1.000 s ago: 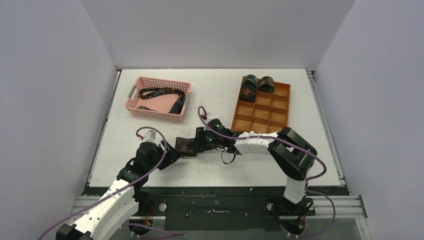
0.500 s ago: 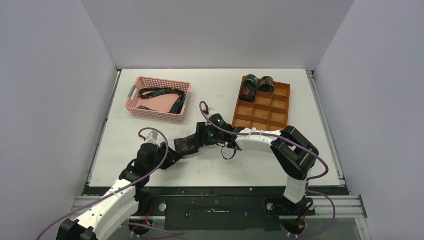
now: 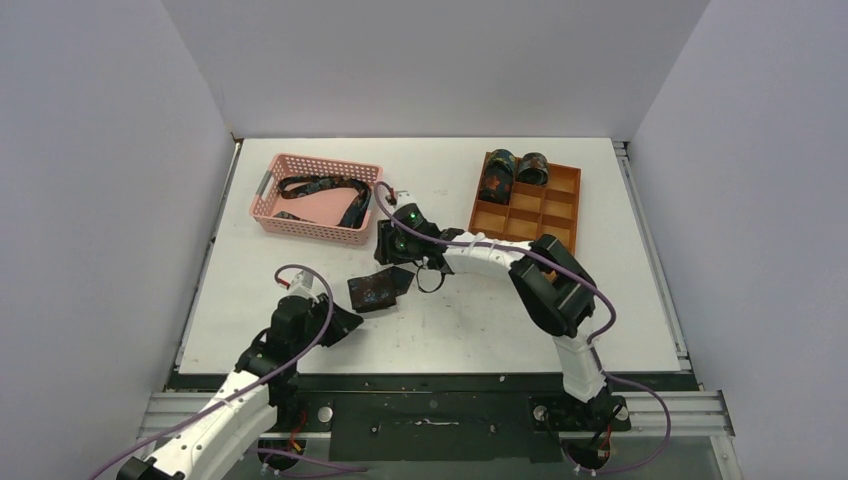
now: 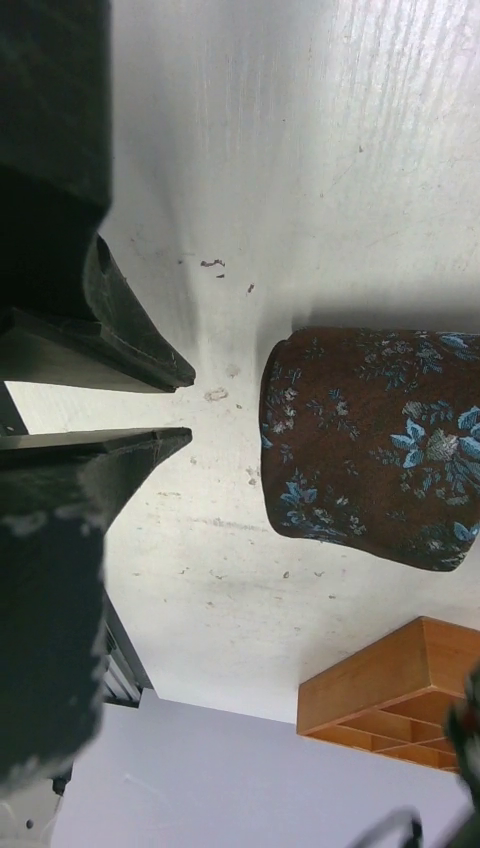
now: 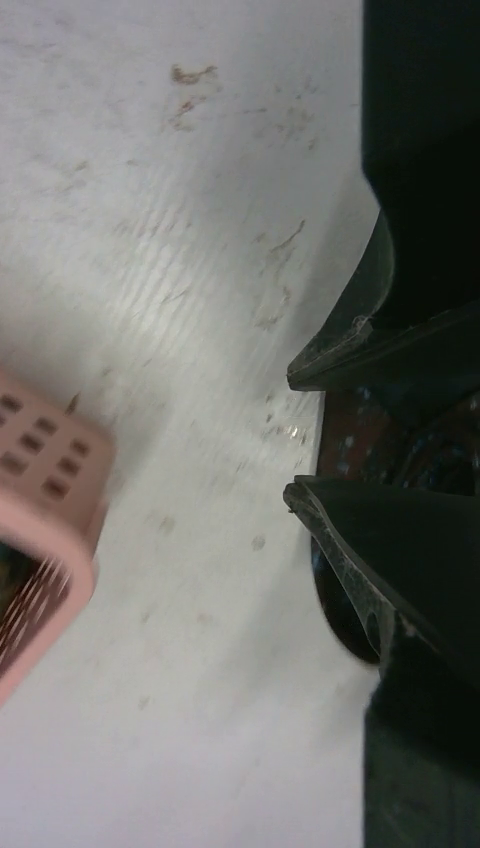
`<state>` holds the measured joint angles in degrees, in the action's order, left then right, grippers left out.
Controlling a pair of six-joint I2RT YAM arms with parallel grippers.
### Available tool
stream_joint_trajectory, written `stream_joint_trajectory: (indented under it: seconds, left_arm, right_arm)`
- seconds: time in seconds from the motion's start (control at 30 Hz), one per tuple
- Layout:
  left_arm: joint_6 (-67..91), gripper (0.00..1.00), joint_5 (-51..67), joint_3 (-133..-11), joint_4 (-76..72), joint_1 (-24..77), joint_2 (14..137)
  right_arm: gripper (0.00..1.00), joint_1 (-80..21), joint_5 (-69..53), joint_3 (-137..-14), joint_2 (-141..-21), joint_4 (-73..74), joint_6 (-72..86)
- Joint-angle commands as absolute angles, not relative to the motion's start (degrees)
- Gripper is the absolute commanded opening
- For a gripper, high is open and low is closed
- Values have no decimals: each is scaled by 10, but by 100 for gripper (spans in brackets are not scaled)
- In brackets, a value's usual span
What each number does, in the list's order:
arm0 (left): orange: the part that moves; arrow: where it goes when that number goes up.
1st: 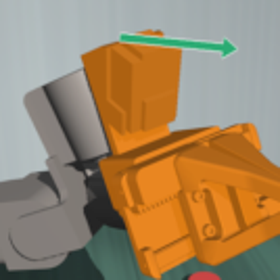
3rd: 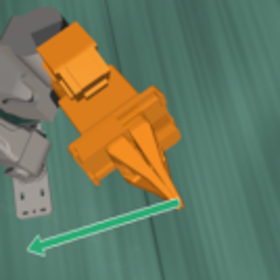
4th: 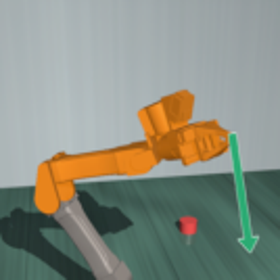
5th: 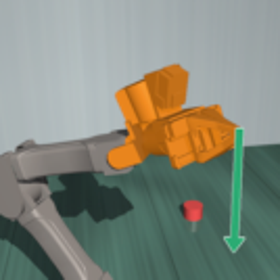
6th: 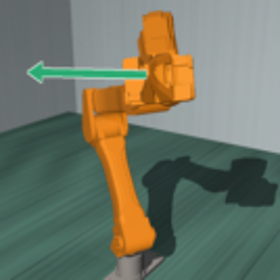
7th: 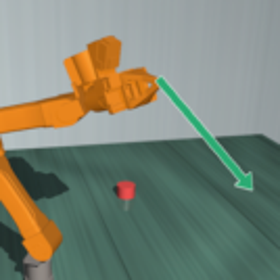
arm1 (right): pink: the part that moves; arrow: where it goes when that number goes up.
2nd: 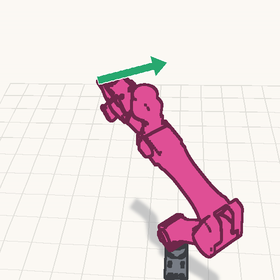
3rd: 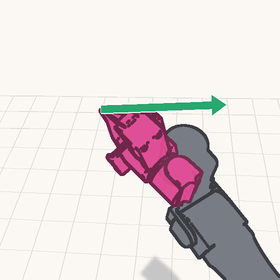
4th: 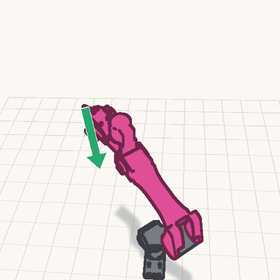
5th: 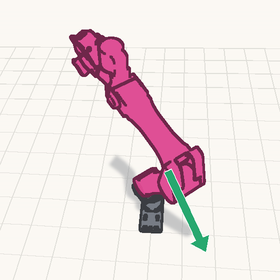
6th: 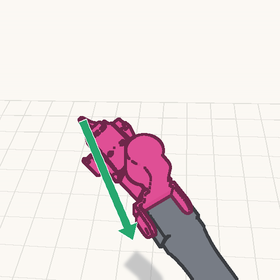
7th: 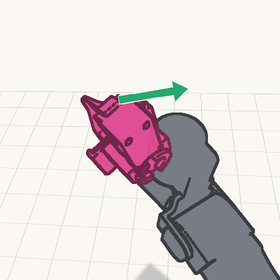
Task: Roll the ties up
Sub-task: Roll the tie at the center of the board.
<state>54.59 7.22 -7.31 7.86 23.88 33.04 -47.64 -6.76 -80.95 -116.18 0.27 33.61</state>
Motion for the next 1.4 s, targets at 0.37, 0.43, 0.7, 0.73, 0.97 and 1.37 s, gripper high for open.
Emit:
stream_joint_trajectory:
  seconds: [0.37,0.43,0.7,0.73,0.97,1.37]
  left_arm:
    - [557,18,90,-65,51,237,320]
    - [554,18,96,-66,41,237,332]
    - [536,18,126,-70,14,237,368]
    - [536,18,128,-71,14,237,370]
    - [536,18,138,-75,14,238,363]
    - [607,2,57,-71,177,259,247]
  right_arm:
    - [34,-459,-20,-638,-1138,-35,365]
    - [34,-466,-14,-598,-1115,-41,371]
    - [34,-544,69,-501,-1068,-25,379]
    - [33,-549,82,-492,-1062,-22,386]
    - [33,-558,115,-457,-1004,-8,396]
    - [39,-489,60,-696,-1062,77,298]
